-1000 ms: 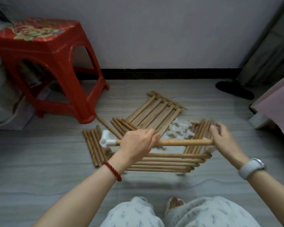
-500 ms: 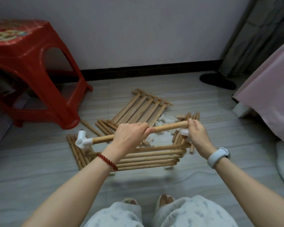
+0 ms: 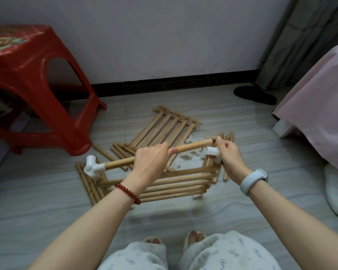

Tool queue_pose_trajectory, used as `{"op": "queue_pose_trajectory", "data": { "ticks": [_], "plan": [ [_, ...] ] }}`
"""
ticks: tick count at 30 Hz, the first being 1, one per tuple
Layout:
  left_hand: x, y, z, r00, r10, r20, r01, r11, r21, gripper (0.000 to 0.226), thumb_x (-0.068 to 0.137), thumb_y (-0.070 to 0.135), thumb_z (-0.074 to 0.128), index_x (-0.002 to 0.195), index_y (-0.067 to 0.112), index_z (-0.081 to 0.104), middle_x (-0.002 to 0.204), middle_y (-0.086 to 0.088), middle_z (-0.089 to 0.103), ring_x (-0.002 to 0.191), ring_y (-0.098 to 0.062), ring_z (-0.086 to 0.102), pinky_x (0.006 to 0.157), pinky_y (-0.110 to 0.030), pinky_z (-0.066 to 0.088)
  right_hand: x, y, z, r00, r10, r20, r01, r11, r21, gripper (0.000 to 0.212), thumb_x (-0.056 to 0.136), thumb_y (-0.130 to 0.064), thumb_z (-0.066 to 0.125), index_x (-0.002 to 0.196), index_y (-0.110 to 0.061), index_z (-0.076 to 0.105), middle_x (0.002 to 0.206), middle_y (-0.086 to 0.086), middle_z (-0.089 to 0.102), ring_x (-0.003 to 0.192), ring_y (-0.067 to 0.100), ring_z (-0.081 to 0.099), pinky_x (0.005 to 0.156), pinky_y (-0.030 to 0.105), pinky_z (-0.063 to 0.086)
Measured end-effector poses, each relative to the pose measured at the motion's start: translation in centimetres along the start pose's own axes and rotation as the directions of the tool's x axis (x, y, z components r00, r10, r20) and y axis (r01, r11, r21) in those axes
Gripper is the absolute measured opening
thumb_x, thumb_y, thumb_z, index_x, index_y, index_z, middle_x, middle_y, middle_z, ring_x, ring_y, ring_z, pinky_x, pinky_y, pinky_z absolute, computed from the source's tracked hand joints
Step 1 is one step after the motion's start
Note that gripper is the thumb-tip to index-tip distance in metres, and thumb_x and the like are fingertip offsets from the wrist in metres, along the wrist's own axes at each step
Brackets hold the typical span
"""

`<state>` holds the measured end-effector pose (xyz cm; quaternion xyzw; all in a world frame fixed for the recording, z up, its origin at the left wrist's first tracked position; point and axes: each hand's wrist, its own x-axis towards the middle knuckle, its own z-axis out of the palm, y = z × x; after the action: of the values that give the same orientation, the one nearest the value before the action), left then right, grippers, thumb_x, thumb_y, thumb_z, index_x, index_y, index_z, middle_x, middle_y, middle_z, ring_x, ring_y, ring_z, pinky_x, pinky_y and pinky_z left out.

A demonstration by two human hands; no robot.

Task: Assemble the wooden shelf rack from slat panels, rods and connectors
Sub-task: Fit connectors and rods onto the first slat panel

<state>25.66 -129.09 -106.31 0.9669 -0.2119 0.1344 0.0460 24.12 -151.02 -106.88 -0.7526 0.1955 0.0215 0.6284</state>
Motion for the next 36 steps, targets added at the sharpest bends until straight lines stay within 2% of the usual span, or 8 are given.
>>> {"op": "queue_pose_trajectory", "data": {
  "ticks": [4,10,19,21,23,25,27,36],
  "plan": [
    [0.3,0.6,0.2,0.998,0.052,-0.034,-0.052,0.999,0.003,0.044,0.1,0.042,0.013,0.103,0.019,0.052,0.085,0.005,0.058,0.07,-0.016,0.056,0.053,-0.026,0.029,-0.4,-0.2,0.2,0.994,-0.097,0.049,0.104,0.984,-0.146,0.041,0.097,-0.041,0.043,0.096,-0.003,0.06,0.072,0.001,0.052,0.068,0.017,0.052,0.06,0.028,0.04],
    [-0.6,0.5,0.2,0.983,0.115,-0.145,-0.12,0.993,-0.022,0.038,0.097,0.033,0.034,0.088,0.014,0.066,0.063,0.001,0.058,0.049,-0.017,0.053,0.042,-0.024,0.029,-0.3,-0.3,-0.9,0.996,-0.077,0.052,0.089,0.947,-0.307,0.033,0.102,-0.033,0.029,0.084,-0.017,0.051,0.075,-0.004,0.052,0.064,0.006,0.05,0.051,0.017,0.036],
    [-0.9,0.9,0.7,0.97,0.124,-0.209,-0.137,0.989,-0.048,0.036,0.097,0.032,0.038,0.087,0.013,0.066,0.063,-0.001,0.059,0.048,-0.02,0.054,0.039,-0.028,0.039,0.0,-2.0,-2.6,0.972,-0.042,0.231,0.155,0.852,-0.5,0.044,0.101,-0.034,0.035,0.111,0.004,0.054,0.094,0.011,0.057,0.082,0.025,0.055,0.076,0.038,0.047],
    [-0.6,0.8,0.9,0.97,0.127,-0.208,-0.137,0.99,-0.035,0.036,0.097,0.034,0.038,0.089,0.013,0.066,0.067,-0.001,0.061,0.053,-0.02,0.056,0.043,-0.03,0.041,-0.4,-2.7,-2.0,0.974,-0.102,0.205,0.211,0.74,-0.638,0.05,0.097,-0.046,0.038,0.124,-0.005,0.046,0.091,0.004,0.058,0.081,0.024,0.061,0.065,0.034,0.049],
    [-0.5,0.7,1.1,0.969,0.133,-0.21,-0.139,0.99,-0.012,0.032,0.095,0.039,0.045,0.089,0.014,0.065,0.069,-0.001,0.061,0.056,-0.02,0.056,0.047,-0.03,0.041,-1.1,-3.2,-1.3,0.965,-0.15,0.216,0.262,0.465,-0.846,0.069,0.085,-0.07,0.037,0.129,-0.016,0.039,0.094,0.0,0.055,0.082,0.02,0.06,0.055,0.027,0.044],
    [-0.7,0.7,1.4,0.963,0.15,-0.223,-0.151,0.988,0.013,0.03,0.091,0.042,0.052,0.088,0.014,0.064,0.07,-0.001,0.06,0.057,-0.019,0.055,0.048,-0.03,0.042,-1.4,-3.4,-0.6,0.966,-0.153,0.21,0.239,0.206,-0.949,0.081,0.075,-0.082,0.033,0.126,-0.019,0.037,0.104,0.004,0.055,0.084,0.02,0.058,0.059,0.03,0.045],
    [-0.9,0.8,1.8,0.957,0.156,-0.246,-0.155,0.988,0.026,0.028,0.09,0.04,0.054,0.087,0.014,0.064,0.069,-0.002,0.06,0.057,-0.02,0.054,0.048,-0.03,0.042,-1.3,-3.7,0.2,0.976,-0.146,0.164,0.181,0.106,-0.978,0.081,0.077,-0.082,0.029,0.122,-0.016,0.039,0.101,0.005,0.058,0.08,0.02,0.058,0.063,0.032,0.048],
    [-0.8,0.5,1.6,0.944,0.134,-0.301,-0.151,0.988,-0.032,0.021,0.086,0.034,0.066,0.084,0.013,0.066,0.064,-0.001,0.059,0.051,-0.02,0.056,0.045,-0.029,0.042,-1.4,-3.7,0.0,0.965,-0.122,0.232,0.261,0.361,-0.895,0.038,0.096,-0.038,0.04,0.121,-0.009,0.039,0.115,0.014,0.05,0.089,0.031,0.057,0.078,0.042,0.049]
  ]
}}
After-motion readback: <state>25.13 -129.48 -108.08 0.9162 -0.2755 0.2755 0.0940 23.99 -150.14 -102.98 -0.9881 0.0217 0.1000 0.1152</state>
